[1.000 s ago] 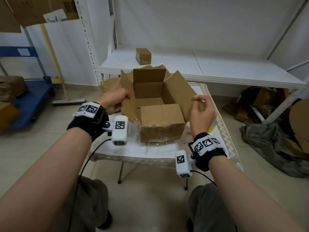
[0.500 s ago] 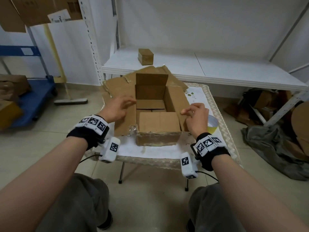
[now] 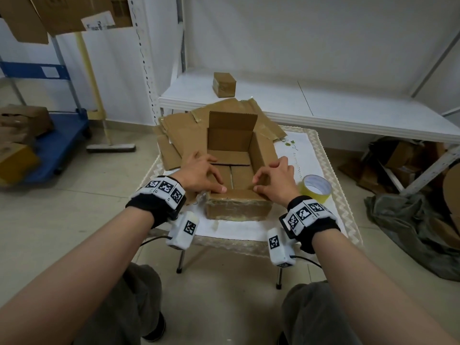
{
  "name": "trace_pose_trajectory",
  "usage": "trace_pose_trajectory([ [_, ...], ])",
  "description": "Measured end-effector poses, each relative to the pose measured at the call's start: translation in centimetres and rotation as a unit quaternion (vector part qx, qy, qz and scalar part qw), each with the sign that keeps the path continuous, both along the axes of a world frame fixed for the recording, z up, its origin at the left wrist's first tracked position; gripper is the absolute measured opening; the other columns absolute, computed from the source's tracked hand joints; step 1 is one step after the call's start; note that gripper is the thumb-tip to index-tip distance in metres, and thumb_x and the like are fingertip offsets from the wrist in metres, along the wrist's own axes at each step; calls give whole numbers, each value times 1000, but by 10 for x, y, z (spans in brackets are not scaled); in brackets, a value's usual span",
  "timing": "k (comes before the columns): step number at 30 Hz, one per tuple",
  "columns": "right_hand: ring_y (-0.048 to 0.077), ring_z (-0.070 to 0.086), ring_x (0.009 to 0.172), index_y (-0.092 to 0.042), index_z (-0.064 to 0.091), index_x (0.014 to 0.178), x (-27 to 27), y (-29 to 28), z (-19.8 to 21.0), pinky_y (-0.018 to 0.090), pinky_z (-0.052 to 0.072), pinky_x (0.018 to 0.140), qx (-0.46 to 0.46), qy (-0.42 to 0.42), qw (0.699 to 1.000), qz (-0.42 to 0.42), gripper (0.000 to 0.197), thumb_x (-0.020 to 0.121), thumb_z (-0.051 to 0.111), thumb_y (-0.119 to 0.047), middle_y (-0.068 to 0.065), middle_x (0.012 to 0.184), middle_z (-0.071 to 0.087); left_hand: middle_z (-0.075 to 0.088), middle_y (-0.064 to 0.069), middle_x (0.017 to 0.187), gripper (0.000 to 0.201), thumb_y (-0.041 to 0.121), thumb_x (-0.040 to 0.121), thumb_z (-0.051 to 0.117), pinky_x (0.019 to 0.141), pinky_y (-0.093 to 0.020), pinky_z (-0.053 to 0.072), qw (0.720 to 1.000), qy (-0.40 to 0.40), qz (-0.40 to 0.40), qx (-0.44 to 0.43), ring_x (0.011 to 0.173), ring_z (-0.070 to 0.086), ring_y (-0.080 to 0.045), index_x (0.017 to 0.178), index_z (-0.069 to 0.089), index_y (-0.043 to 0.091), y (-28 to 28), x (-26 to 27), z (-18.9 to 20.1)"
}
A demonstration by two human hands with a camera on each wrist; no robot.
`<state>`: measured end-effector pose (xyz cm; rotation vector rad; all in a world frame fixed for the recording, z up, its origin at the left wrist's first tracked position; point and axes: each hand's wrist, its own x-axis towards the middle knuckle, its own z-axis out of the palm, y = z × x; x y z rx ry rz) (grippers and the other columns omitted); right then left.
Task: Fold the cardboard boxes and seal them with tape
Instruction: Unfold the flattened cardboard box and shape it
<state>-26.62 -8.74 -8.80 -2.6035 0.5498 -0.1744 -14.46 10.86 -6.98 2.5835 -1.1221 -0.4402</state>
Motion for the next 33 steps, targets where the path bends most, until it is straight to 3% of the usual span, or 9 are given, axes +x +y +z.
trace_pose_trajectory([
  [4,33,24,140,-29,70,90,-1,2,14,38,26,114,0,59,998,39,26,80,79,-51,10,144,28,28,0,158,55,60,78,73,121,-45,0,999,-14,10,29,148,10,-28,125,63,33,-3,8,3],
  [7,32,8,155,-39,73,105,5,4,23,51,10,125,0,140,986,93,50,70,74,-74,8,168,4,25,0,158,83,61,70,79,118,-49,18,998,-10,30,62,143,15,-34,141,47,33,-9,18,13],
  [10,37,1,156,-44,72,117,15,8,26,64,-1,121,-35,203,970,127,66,65,66,-85,4,170,-4,18,-6,164,112,50,68,85,119,-53,21,997,9,65,37,147,19,-38,156,19,27,-15,34,26],
  [14,38,12,153,-44,72,118,17,8,31,62,-4,121,-45,256,955,141,72,64,59,-90,4,167,24,3,-11,167,135,31,66,90,121,-51,23,992,11,115,-54,151,17,-35,159,-7,23,-28,64,37],
  [18,32,36,141,-36,74,120,18,7,37,56,9,123,-53,281,947,142,72,72,56,-86,5,140,60,2,-6,167,134,15,70,89,120,-42,18,978,24,111,-174,153,10,-26,158,-12,25,-40,78,48],
  [24,30,45,135,-30,74,121,22,4,33,52,21,120,-71,295,942,146,91,64,50,-96,3,134,65,32,-5,159,102,72,73,70,117,-46,30,999,-12,45,6,142,35,-28,154,29,26,-55,82,34],
  [26,31,43,138,-30,74,121,24,4,32,54,18,120,-70,295,941,152,94,61,47,-98,3,135,65,12,-2,167,116,90,67,52,122,-52,14,991,-53,9,126,151,15,-32,158,19,27,-55,80,24],
  [29,28,45,135,-28,74,122,23,4,31,53,16,120,-75,295,940,157,85,71,48,-92,3,133,65,-14,4,166,136,102,50,40,120,-60,-6,980,-57,-2,189,152,-16,-34,159,1,31,-55,77,16],
  [33,27,48,132,-29,75,119,22,6,32,52,16,119,-81,292,939,159,82,73,47,-90,4,129,67,-22,4,164,123,99,64,36,119,-60,-10,970,-48,20,236,150,-24,-32,159,-1,30,-59,67,17],
])
